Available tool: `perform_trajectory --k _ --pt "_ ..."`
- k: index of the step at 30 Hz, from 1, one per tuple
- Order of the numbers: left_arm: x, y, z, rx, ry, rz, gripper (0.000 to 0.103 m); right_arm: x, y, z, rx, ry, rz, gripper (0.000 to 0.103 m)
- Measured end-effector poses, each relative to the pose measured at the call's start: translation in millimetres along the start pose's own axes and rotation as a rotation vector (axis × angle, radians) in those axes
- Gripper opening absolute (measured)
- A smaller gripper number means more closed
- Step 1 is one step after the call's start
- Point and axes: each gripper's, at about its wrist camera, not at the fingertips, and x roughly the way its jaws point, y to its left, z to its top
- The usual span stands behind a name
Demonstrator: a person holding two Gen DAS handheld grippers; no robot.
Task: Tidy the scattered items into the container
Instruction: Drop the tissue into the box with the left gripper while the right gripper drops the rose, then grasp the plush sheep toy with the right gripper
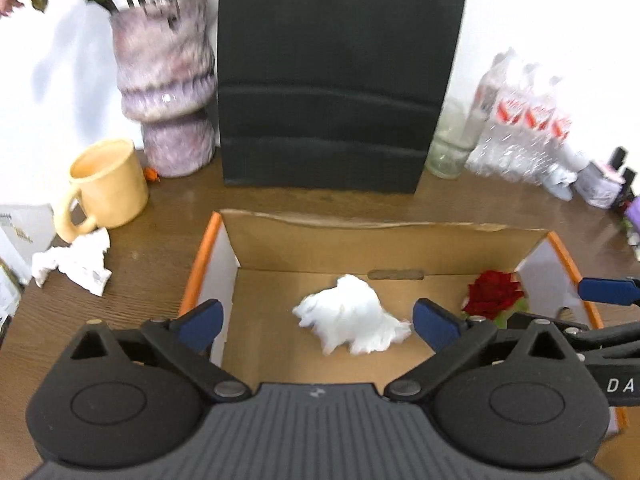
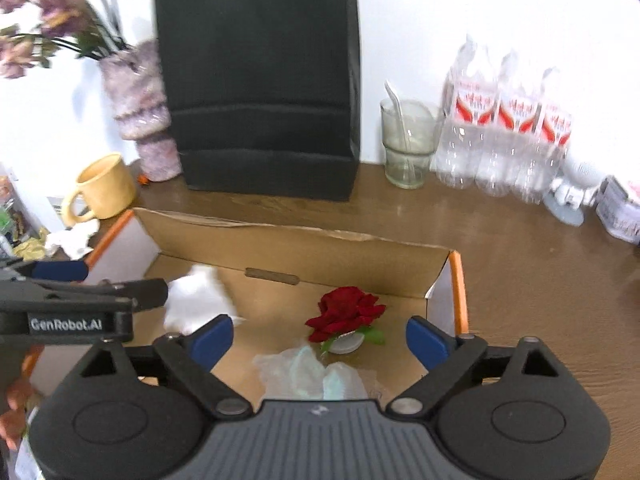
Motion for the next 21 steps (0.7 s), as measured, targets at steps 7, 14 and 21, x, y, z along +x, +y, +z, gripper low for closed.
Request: perform_trajectory --k 7,14,21 --pt "-69 18 -30 0.012 -0.129 -0.044 0.103 -68 8 -32 -0.056 -0.111 0.042 0.103" --pt "-129 37 -91 0.01 -0.242 -0.059 0.103 -130 15 -91 -0.109 -0.208 0.076 0.103" --pt "-171 53 -171 -0.024 -0.343 -0.041 0.103 -167 30 -171 -0.143 -0.255 0.097 0.103"
